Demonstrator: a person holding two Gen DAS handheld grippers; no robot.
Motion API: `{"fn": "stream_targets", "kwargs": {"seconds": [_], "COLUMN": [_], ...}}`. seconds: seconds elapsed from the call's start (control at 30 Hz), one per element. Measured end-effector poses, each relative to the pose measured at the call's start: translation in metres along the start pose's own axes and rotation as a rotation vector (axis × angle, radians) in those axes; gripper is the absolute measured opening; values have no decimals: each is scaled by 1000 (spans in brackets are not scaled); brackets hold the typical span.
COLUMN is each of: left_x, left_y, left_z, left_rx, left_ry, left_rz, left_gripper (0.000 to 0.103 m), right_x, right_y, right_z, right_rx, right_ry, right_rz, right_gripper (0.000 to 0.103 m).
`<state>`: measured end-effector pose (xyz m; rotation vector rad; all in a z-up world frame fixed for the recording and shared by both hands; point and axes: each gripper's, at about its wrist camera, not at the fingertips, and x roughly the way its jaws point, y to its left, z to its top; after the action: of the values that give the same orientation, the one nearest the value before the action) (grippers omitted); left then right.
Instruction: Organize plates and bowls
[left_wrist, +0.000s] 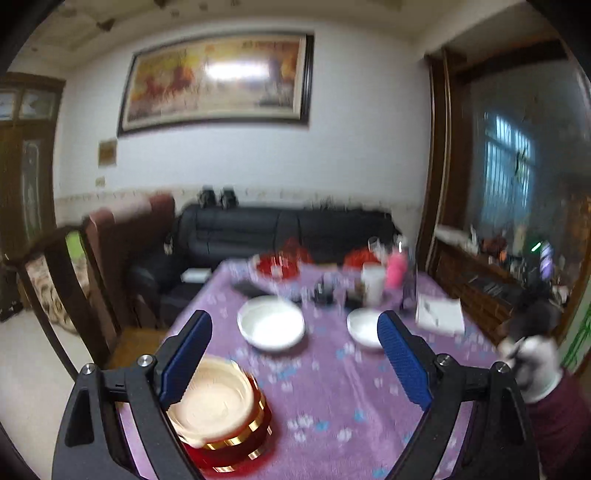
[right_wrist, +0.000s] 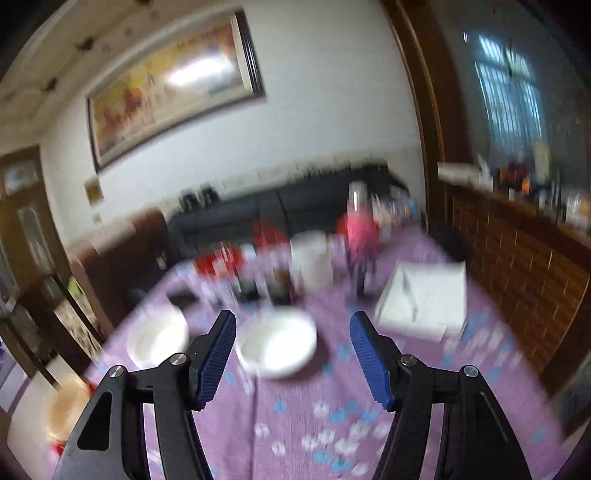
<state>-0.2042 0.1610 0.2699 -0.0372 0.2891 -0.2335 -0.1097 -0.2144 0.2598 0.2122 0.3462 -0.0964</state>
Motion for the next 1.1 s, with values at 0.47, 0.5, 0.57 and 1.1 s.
{"fn": "stream_targets", "kwargs": {"seconds": [0.47,0.5,0.57,1.1], "left_x": [-48,-46,-42,42], "left_y": [14,15,18,93], "left_z": [155,162,162,40], "left_rx": [46,46,43,-97], "left_ry": [-194,-198,-192,77], "left_rz": [145,148,120,69], "left_gripper": [97,98,99,99], "right_x": [-161,-161,-155,34], "right_y": [14,17,22,52], "right_z": [300,308,309,112], "right_rx": [-181,-174,-179,-146], "right_ry": [-227,-220,-207,174], "right_rz": [-365,-370,-372,-79], "right_gripper": [85,85,86,87]}}
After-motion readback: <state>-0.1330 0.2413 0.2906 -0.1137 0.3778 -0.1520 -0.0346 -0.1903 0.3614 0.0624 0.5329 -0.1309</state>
